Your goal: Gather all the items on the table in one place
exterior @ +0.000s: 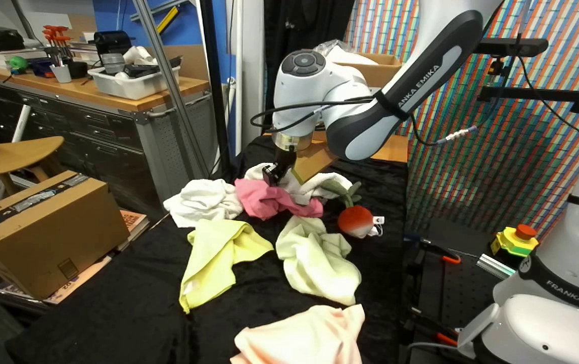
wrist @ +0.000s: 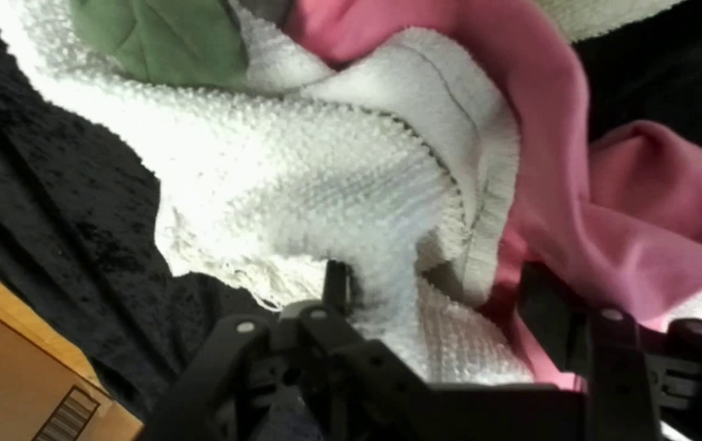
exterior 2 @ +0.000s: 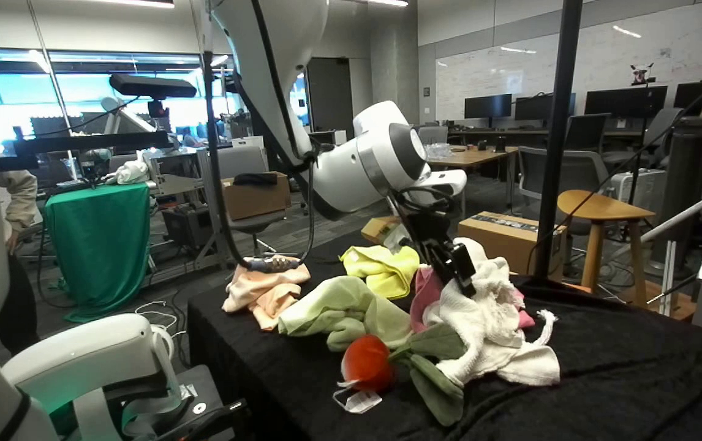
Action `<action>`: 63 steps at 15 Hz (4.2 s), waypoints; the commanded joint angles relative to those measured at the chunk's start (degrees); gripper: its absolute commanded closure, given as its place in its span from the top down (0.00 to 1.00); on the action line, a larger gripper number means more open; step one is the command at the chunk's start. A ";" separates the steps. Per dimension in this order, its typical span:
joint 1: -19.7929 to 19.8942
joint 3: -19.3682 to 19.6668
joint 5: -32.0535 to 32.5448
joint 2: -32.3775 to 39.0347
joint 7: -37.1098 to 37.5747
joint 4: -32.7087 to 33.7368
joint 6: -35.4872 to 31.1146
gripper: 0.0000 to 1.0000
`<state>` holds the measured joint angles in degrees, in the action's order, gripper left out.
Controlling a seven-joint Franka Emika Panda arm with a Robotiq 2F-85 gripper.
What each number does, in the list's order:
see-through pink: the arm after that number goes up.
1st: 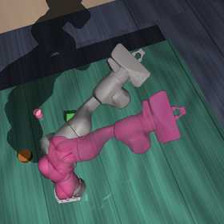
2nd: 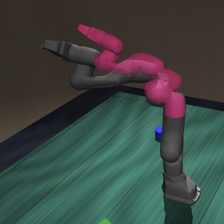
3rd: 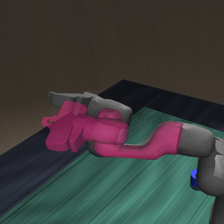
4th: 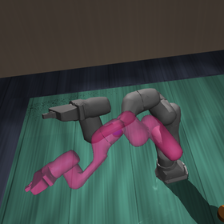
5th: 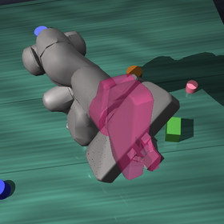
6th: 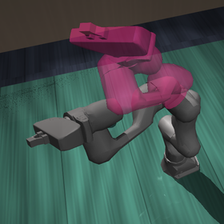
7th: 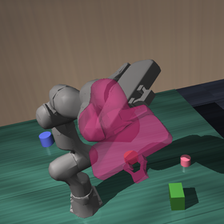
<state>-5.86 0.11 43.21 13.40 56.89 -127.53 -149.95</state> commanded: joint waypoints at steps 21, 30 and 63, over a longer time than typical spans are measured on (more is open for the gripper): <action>-4.21 -9.59 0.28 13.19 -25.13 22.31 5.82 1.00; -5.33 -5.85 -16.40 24.41 -52.17 41.93 11.26 1.00; -1.91 -4.56 -34.67 42.08 -64.41 64.83 23.53 0.27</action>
<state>-7.38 -4.53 9.74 55.40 -6.31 -63.98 -127.38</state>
